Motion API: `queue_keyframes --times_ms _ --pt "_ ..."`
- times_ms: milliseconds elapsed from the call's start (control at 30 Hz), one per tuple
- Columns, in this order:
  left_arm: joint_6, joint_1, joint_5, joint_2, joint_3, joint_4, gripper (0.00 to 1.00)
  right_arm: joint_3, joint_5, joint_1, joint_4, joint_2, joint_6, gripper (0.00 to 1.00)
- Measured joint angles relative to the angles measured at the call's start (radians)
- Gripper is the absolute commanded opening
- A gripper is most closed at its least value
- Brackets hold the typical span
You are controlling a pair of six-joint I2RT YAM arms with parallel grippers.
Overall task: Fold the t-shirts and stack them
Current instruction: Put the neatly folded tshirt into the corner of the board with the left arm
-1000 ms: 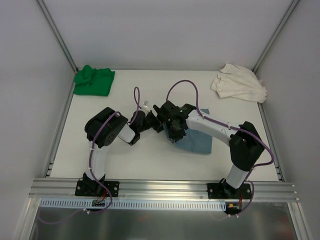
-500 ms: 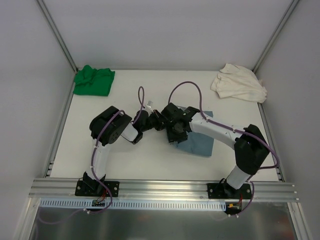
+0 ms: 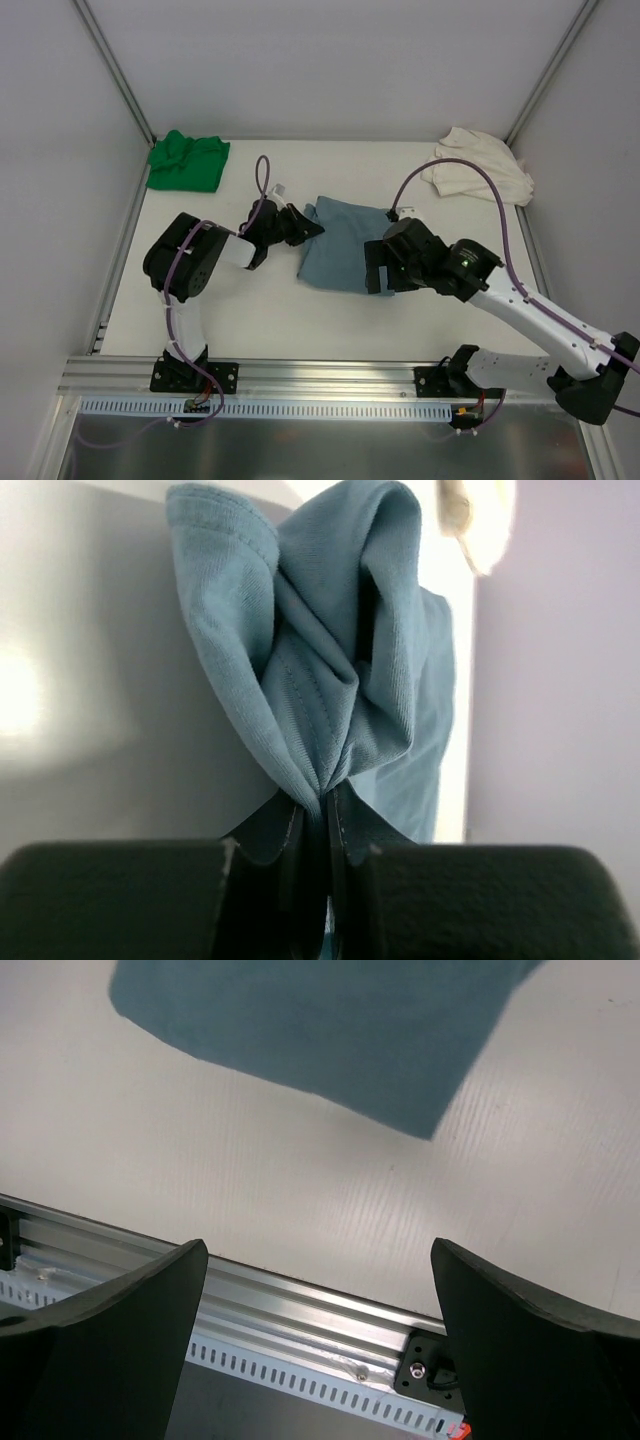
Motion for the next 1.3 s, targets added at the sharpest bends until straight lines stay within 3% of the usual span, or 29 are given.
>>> queue_keyframes --times_ms 167,367,700,1100,1300 --pt "0.163 0.092 -0.006 -0.074 0.063 -0.263 0.0 -0.066 0.023 -0.008 -0.037 -0.073 0.003 1.0" --pt "0.373 0.168 -0.012 -0.082 0.318 -0.614 0.0 -0.126 0.021 -0.04 -0.044 -0.142 0.0 0.99" --pt "0.591 0.278 -0.053 0.121 0.802 -1.016 0.0 -0.176 -0.021 -0.102 -0.036 -0.253 -0.017 0.99" --pt "0.732 0.419 -0.099 0.32 1.207 -1.33 0.0 -0.257 -0.081 -0.164 -0.017 -0.29 -0.049 1.0" --pt "0.815 0.475 -0.145 0.371 1.419 -1.402 0.0 -0.294 -0.116 -0.191 0.014 -0.277 -0.064 0.99"
